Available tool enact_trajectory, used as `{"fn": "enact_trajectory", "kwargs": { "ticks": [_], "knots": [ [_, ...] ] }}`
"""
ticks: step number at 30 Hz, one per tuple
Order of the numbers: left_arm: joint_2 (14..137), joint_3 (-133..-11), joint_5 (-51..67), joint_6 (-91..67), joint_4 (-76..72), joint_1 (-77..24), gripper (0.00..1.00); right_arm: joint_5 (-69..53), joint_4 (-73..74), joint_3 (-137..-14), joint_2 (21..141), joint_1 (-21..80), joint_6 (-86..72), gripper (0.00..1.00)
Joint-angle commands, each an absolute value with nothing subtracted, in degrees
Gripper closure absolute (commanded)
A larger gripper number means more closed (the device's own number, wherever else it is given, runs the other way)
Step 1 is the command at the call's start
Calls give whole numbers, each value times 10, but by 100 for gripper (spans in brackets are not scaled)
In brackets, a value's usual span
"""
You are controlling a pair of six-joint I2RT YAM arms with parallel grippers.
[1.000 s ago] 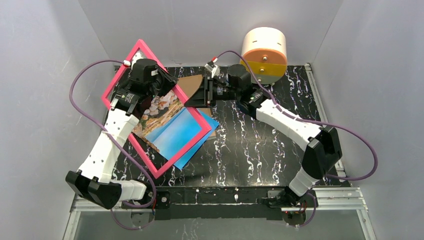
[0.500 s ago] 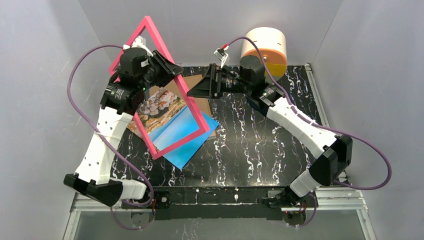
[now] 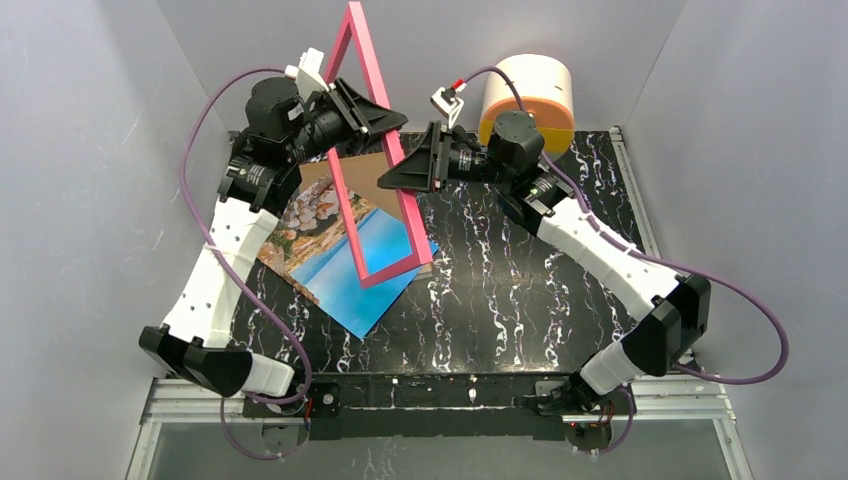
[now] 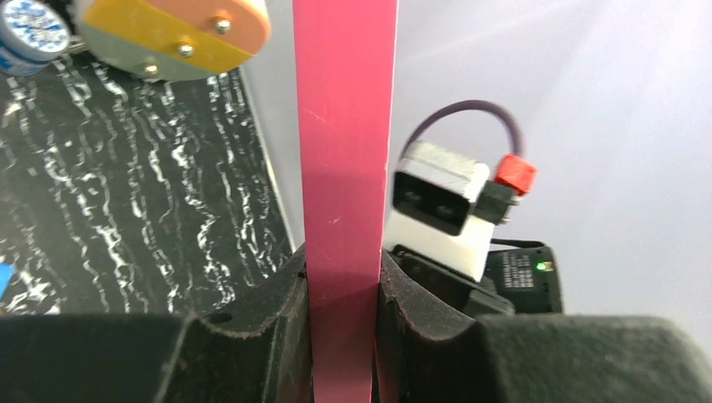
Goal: Put the photo into the frame
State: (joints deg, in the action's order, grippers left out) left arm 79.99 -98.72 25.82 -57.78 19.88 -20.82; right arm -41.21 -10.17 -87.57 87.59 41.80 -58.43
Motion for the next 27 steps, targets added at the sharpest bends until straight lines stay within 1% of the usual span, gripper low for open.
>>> {"fn": "enact_trajectory", "kwargs": {
  "ticks": [1,4,7,8,9,12,14,15,18,20,21,23,24,27],
  "knots": [
    [793,-990,324,-627,72,-207,100,-395,-198,-837,818,416,-649,52],
    [797,-983,339,-647,42,-207,100,-388,-221,-829,803,415,-673,52],
    [797,-973,357,-665,5,-207,100,-383,-273,-807,792,414,-717,39],
    [797,-971,363,-673,-13,-207,100,-379,-290,-800,789,413,-731,37],
    [798,-967,369,-683,-30,-207,100,-376,-300,-796,786,413,-741,38],
    [797,-960,384,-705,-66,-207,100,-374,-304,-800,785,411,-756,50],
    [797,-957,390,-711,-79,-207,100,-368,-295,-803,783,411,-754,60],
    [795,-952,393,-714,-85,-208,100,-358,-283,-806,778,410,-747,73],
    [790,-942,393,-716,-91,-207,100,-351,-260,-813,774,410,-732,88],
    [784,-933,391,-710,-92,-208,92,-344,-228,-822,767,411,-707,92],
    [780,-927,389,-701,-92,-208,85,-337,-208,-829,762,411,-693,94],
    [769,-915,380,-678,-82,-208,71,-327,-179,-831,747,410,-669,99],
    [765,-909,378,-667,-79,-207,61,-321,-165,-830,739,410,-662,99],
    [755,-892,381,-642,-71,-207,40,-302,-117,-818,712,410,-643,99]
  ]
}}
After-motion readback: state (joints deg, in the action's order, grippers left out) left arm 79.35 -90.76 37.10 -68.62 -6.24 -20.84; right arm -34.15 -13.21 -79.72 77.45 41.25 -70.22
